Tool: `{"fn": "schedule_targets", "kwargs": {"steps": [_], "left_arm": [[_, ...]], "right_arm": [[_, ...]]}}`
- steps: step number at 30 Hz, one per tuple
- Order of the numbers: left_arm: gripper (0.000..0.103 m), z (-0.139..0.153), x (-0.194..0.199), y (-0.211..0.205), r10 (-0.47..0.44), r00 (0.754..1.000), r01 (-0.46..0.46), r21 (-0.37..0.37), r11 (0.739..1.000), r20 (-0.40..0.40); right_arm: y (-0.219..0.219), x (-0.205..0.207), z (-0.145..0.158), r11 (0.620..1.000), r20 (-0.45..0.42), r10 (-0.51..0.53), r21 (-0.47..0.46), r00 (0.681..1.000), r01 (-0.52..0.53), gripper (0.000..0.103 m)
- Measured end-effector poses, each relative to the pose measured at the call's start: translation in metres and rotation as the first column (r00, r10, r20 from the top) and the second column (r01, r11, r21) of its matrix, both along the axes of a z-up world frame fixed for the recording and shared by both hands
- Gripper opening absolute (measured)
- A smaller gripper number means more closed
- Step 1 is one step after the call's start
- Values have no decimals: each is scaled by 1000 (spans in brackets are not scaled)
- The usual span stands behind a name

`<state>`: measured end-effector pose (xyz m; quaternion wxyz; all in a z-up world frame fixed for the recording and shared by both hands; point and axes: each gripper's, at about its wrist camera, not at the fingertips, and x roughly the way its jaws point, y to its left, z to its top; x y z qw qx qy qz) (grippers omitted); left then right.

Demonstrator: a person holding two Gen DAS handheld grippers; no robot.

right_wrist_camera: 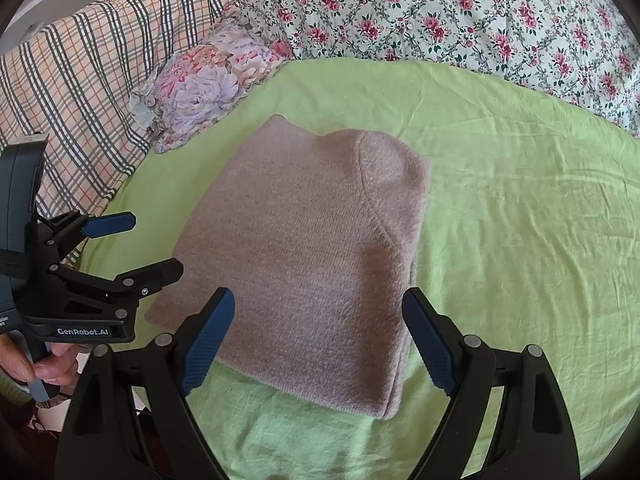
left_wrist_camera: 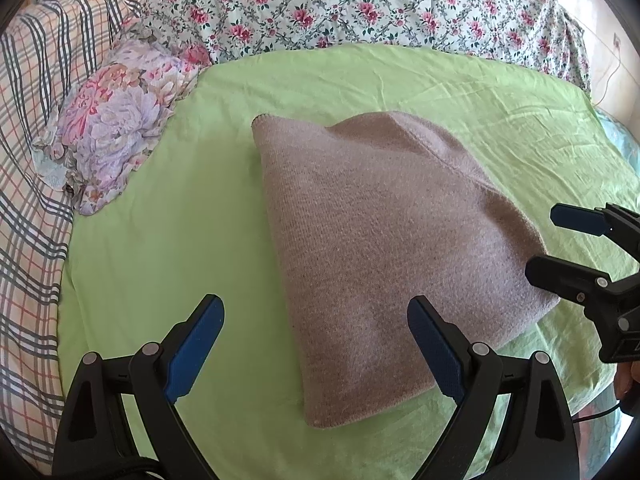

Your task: Fold small clothes

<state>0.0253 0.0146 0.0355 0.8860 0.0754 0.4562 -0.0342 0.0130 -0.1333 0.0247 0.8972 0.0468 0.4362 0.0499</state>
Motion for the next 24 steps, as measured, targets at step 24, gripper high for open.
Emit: {"fn": "schedule_targets", "kwargs": {"steps": [24], "left_arm": [[93,-6,22,9,78,997,-79,-27,997,-25]], "right_arm": [[-23,19,-15,998,-36,-45,44,998,46,86]]}}
